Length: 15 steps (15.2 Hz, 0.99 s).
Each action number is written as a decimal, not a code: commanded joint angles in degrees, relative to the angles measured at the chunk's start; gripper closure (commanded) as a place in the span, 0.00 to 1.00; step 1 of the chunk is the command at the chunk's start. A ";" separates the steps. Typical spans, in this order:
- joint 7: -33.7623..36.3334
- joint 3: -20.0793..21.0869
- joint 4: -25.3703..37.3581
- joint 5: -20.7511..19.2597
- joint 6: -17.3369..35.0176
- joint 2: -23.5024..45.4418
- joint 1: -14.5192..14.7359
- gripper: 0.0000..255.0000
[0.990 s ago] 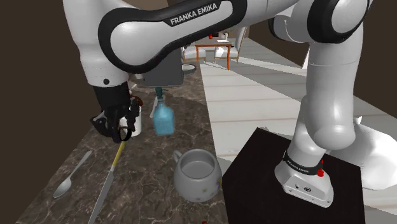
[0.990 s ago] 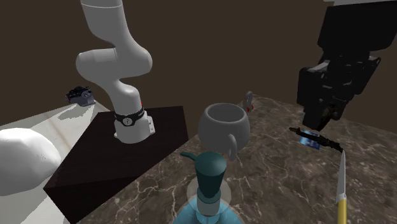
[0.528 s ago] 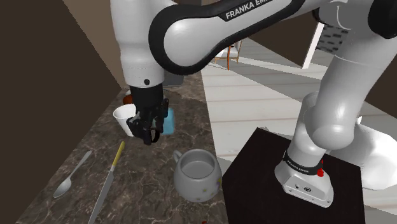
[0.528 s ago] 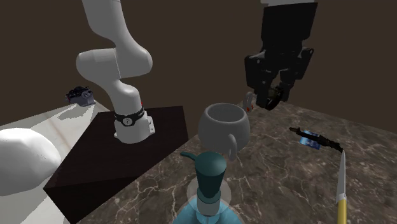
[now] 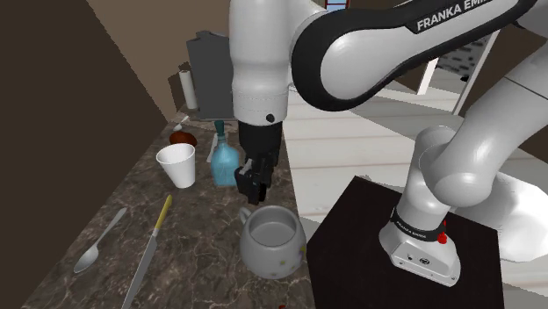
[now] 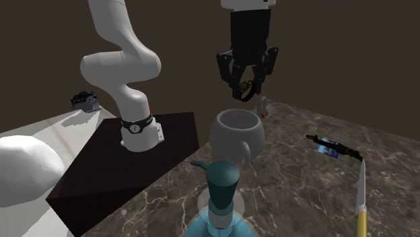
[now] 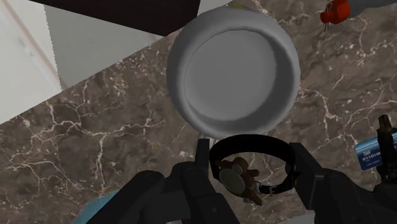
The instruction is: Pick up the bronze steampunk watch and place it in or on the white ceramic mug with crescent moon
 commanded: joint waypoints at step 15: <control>-0.18 1.72 -8.78 1.23 10.13 1.37 0.62 1.00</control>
